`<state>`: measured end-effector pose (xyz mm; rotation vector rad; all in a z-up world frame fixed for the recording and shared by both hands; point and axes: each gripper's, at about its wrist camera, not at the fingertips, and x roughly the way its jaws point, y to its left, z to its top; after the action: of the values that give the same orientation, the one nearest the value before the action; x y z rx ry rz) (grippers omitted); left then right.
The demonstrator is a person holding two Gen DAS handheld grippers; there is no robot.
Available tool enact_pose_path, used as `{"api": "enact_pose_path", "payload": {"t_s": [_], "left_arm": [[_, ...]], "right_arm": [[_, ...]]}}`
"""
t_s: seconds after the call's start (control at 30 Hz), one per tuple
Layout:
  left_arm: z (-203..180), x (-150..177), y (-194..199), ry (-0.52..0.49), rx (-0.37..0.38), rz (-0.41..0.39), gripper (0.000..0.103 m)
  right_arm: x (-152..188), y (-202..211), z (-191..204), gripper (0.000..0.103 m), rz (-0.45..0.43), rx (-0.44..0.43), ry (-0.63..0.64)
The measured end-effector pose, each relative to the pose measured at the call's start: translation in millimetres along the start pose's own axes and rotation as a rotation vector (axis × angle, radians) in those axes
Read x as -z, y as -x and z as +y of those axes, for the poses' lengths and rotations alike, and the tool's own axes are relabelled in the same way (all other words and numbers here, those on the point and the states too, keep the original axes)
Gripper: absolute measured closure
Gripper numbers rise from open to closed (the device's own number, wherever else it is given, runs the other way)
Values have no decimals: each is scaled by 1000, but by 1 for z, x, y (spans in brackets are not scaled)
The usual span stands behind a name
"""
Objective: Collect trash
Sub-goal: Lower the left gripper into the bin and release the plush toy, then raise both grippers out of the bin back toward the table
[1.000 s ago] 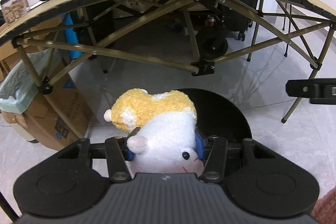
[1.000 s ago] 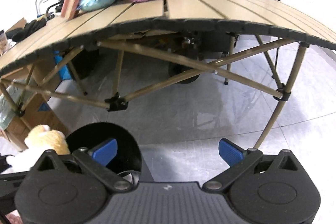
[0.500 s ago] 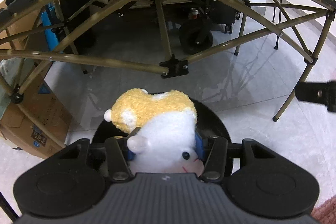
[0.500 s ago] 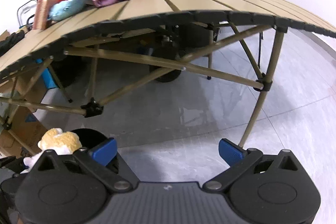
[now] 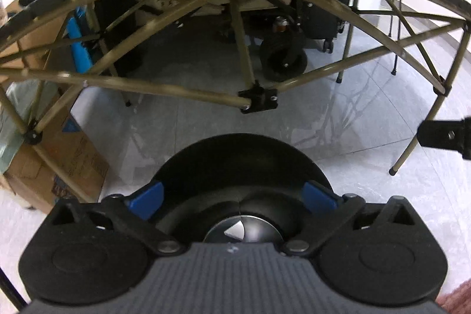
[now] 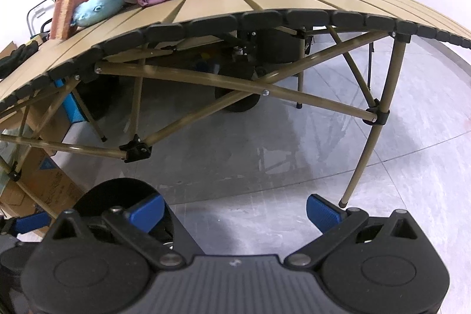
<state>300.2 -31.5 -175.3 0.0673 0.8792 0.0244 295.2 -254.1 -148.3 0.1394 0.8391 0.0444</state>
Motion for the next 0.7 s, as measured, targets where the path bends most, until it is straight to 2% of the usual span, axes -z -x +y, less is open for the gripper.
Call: {"api": "enact_pose_path", "payload": {"t_s": [0.13,0.7], "left_arm": [[7,-1,0,37,12,18,0],[5,2,3,30,0,21,0]], "right_arm": [[0,-1,0,0,4,2,-1],[1,-3,3,0,16,-14,8]]}}
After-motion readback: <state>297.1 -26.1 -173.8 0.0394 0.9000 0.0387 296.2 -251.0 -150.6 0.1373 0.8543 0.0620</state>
